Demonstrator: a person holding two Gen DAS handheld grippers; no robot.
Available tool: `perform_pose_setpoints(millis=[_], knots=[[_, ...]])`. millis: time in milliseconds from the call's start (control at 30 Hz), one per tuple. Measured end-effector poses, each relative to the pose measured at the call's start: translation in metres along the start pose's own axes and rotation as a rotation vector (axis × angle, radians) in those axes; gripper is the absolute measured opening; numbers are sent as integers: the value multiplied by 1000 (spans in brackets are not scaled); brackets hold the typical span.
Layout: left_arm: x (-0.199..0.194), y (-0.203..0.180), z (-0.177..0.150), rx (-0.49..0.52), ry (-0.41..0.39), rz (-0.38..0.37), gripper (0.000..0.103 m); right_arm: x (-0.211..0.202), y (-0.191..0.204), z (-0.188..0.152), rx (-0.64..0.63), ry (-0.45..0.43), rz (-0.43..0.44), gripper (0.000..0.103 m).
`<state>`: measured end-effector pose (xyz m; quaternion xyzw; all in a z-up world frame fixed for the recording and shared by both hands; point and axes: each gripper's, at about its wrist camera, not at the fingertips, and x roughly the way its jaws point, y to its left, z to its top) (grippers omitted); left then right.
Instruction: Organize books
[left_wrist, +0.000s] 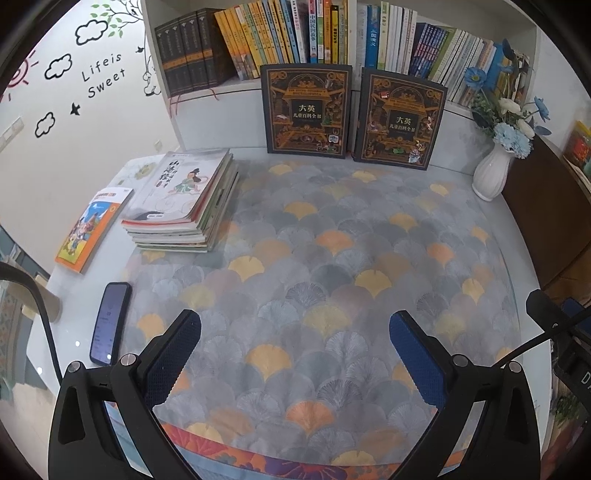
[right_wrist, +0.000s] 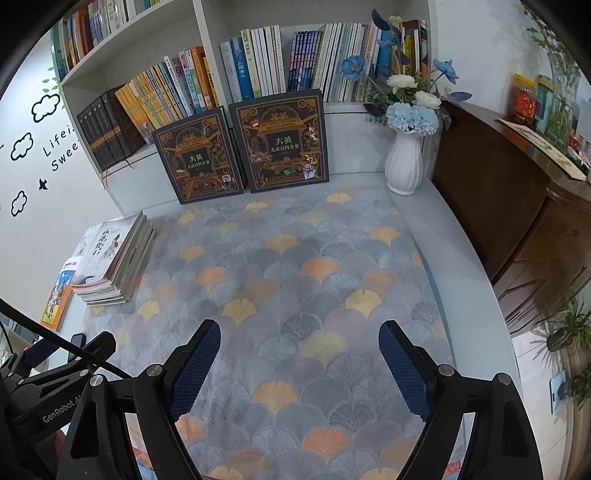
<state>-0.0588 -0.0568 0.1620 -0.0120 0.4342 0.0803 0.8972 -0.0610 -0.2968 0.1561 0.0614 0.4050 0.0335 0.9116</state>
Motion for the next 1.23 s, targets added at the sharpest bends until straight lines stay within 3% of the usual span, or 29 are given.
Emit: perform_pose_setpoints(millis=[867, 1233], knots=[[-2, 6, -4, 19, 7, 34, 102, 1, 4, -1, -21, 3, 28, 86], [1, 7, -7, 28, -4, 94, 102, 2, 10, -5, -51, -3, 29, 86]])
